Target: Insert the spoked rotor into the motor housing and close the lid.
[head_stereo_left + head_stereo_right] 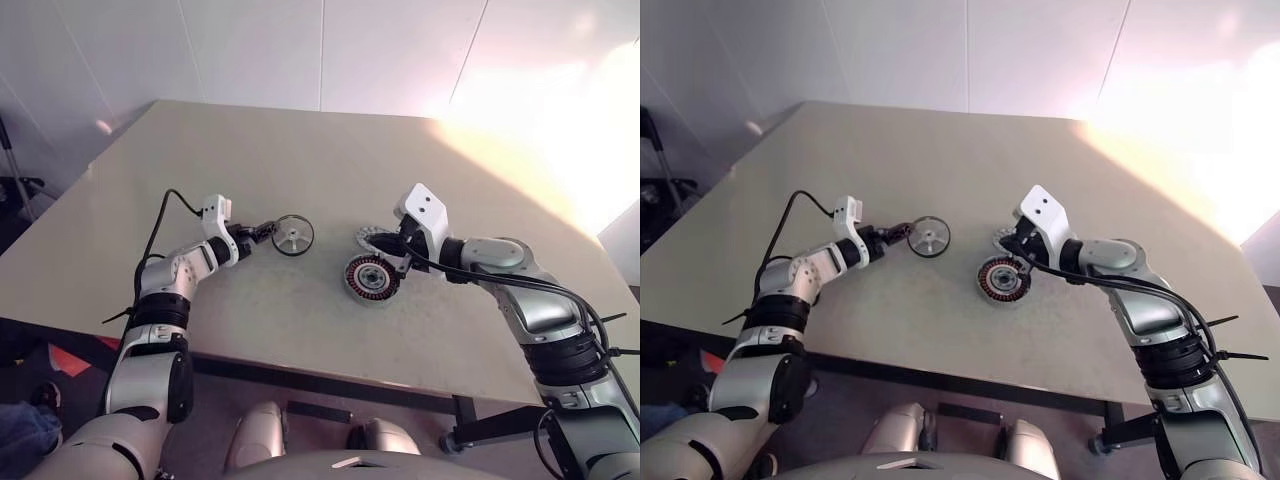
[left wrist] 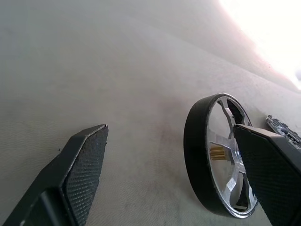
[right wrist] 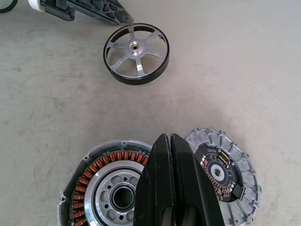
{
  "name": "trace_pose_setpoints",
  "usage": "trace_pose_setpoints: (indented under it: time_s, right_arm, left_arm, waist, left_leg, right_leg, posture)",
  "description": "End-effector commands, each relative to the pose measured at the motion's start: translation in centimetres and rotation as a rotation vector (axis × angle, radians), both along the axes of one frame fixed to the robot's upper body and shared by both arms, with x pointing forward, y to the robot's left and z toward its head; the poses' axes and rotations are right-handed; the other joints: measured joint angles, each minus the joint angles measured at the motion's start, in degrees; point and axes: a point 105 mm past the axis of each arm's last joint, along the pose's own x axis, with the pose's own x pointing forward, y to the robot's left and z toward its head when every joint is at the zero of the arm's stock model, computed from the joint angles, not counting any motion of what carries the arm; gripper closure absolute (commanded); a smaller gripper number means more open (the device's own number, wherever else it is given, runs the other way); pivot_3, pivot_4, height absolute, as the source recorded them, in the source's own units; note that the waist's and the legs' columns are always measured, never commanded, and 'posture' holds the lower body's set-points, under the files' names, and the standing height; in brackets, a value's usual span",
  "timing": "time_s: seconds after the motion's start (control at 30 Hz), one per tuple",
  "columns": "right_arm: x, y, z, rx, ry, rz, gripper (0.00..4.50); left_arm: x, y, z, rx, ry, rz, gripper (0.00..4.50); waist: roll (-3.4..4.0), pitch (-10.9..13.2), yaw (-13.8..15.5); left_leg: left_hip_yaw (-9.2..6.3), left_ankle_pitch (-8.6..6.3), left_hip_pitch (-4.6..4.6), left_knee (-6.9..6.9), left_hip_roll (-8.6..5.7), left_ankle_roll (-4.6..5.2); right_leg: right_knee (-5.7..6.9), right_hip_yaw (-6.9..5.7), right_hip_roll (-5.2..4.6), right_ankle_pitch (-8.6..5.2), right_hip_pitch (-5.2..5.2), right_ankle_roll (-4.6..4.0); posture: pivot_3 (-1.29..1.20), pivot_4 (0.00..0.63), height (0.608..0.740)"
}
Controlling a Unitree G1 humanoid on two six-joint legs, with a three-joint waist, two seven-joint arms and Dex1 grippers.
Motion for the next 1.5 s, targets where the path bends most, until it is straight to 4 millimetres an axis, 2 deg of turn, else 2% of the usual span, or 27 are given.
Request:
trace_pose_setpoints:
  time_s: [0.03,0.17,0.27,0.4,0.5,0.57,0.7,0.8,0.9,0.97,1.03,1.17,1.3,1.5]
  right_arm:
    - [0.1,0.3,1.5,0.015,-0.059,0.008,4.48]
    - [0.2,0.3,1.5,0.013,-0.061,0.003,4.48]
    - [0.2,0.2,1.6,0.011,-0.066,-0.005,4.5]
    - [0.4,0.0,1.6,0.01,-0.068,-0.015,4.5]
    - [0.5,-0.1,1.7,0.01,-0.07,-0.02,4.5]
    - [0.6,-0.2,1.7,0.01,-0.072,-0.025,4.5]
    - [2.3,-2.4,2.7,-0.004,-0.114,-0.133,4.5]
    - [3.4,-4.4,3.3,-0.04,-0.146,-0.214,4.5]
    - [4.4,-6.9,3.7,-0.087,-0.172,-0.308,4.5]
    - [5.2,-9.2,3.7,-0.143,-0.186,-0.406,4.5]
    - [5.9,-11.6,3.6,-0.195,-0.193,-0.507,4.5]
    - [6.7,-14.6,3.5,-0.252,-0.2,-0.636,4.5]
    - [6.9,-15.9,3.5,-0.27,-0.205,-0.703,4.5]
    - [6.1,-16.2,2.9,-0.271,-0.201,-0.72,4.5]
  left_arm:
    - [0.1,-2.3,0.5,-0.041,0.014,-0.092,0.0]
    - [0.2,-4.1,0.8,-0.061,0.032,-0.151,0.0]
    - [0.0,-5.1,0.6,-0.074,0.05,-0.183,0.58]
    - [-0.3,-5.7,0.3,-0.081,0.069,-0.197,1.96]
    - [-0.5,-5.8,0.7,-0.139,0.067,-0.204,2.9]
    - [-0.6,-5.8,1.1,-0.168,0.064,-0.214,2.9]
    - [-0.9,-5.9,2.6,-0.279,0.06,-0.234,2.9]
    - [-1.5,-6.5,4.4,-0.397,0.051,-0.283,2.9]
    - [-2.1,-7.1,5.9,-0.494,0.051,-0.332,2.9]
    - [-2.5,-7.9,6.5,-0.519,0.059,-0.37,2.9]
    - [-2.8,-8.9,6.6,-0.51,0.073,-0.405,2.9]
    - [-3.1,-11.1,6.6,-0.495,0.107,-0.469,2.9]
    - [-3.6,-13.8,6.2,-0.466,0.156,-0.554,2.9]
    - [-4.9,-16.9,5.8,-0.446,0.203,-0.678,2.9]
  waist:
    - [0.0,0.0,0.1]
    - [0.0,0.0,0.3]
    - [0.0,0.0,0.2]
    - [0.0,0.0,0.1]
    - [0.0,0.0,0.1]
    - [-0.01,0.0,0.1]
    - [-0.01,0.0,0.0]
    - [-0.01,0.0,0.0]
    - [-0.01,0.0,0.0]
    - [-0.01,0.0,0.0]
    - [-0.01,0.0,0.0]
    - [0.0,0.1,0.0]
    - [0.01,0.1,0.0]
    - [0.02,0.1,0.0]
  left_leg:
    - [0.0,0.0,0.0,0.0,0.0,0.0]
    - [0.0,-0.01,-0.01,0.0,-0.01,0.02]
    - [0.0,-0.02,-0.02,0.0,-0.01,0.03]
    - [0.0,-0.02,-0.09,-0.03,-0.01,0.04]
    - [0.0,-0.03,-0.1,-0.03,-0.01,0.05]
    - [0.0,-0.03,-0.1,-0.02,-0.01,0.05]
    - [0.0,-0.02,-0.11,-0.02,-0.01,0.04]
    - [0.0,-0.02,-0.12,-0.02,-0.01,0.03]
    - [0.01,-0.01,-0.13,-0.02,-0.01,0.01]
    - [0.01,-0.01,-0.15,-0.02,-0.01,0.02]
    - [0.02,-0.01,-0.17,-0.01,-0.02,0.03]
    - [0.02,0.02,-0.17,-0.01,-0.02,0.1]
    - [0.02,0.07,-0.21,-0.01,-0.03,0.25]
    - [0.02,0.04,-0.36,-0.01,-0.03,0.33]
  right_leg:
    - [-0.01,0.0,0.0,0.0,0.01,0.0]
    - [-0.08,0.0,-0.01,0.0,0.04,0.0]
    - [-0.1,0.0,-0.01,0.0,0.04,0.0]
    - [-0.1,-0.01,0.0,0.0,-0.04,0.01]
    - [-0.11,-0.01,-0.01,0.0,-0.05,0.01]
    - [-0.11,0.0,-0.01,0.0,-0.05,0.01]
    - [-0.1,-0.01,-0.01,0.0,-0.07,0.0]
    - [-0.09,-0.01,-0.01,0.0,-0.08,0.0]
    - [-0.11,-0.01,-0.01,0.0,-0.07,0.0]
    - [-0.12,-0.01,-0.01,0.0,-0.09,0.0]
    - [-0.12,-0.01,-0.01,0.0,-0.09,0.0]
    - [-0.12,-0.01,-0.01,0.0,-0.1,0.0]
    - [-0.13,-0.01,0.0,0.0,-0.13,0.0]
    - [-0.17,-0.01,0.0,-0.01,-0.26,0.02]
  posture:
    - [0.0,0.0,0.74]
    - [0.0,0.0,0.74]
    - [0.0,0.0,0.74]
    - [0.0,0.0,0.74]
    - [0.0,0.0,0.74]
    - [0.0,0.0,0.74]
    - [0.0,0.0,0.74]
    - [0.0,0.0,0.74]
    - [0.0,0.0,0.74]
    - [0.0,0.0,0.74]
    - [0.0,0.0,0.74]
    - [0.0,0.0,0.74]
    - [0.0,0.0,0.74]
    - [0.0,0.0,0.74]
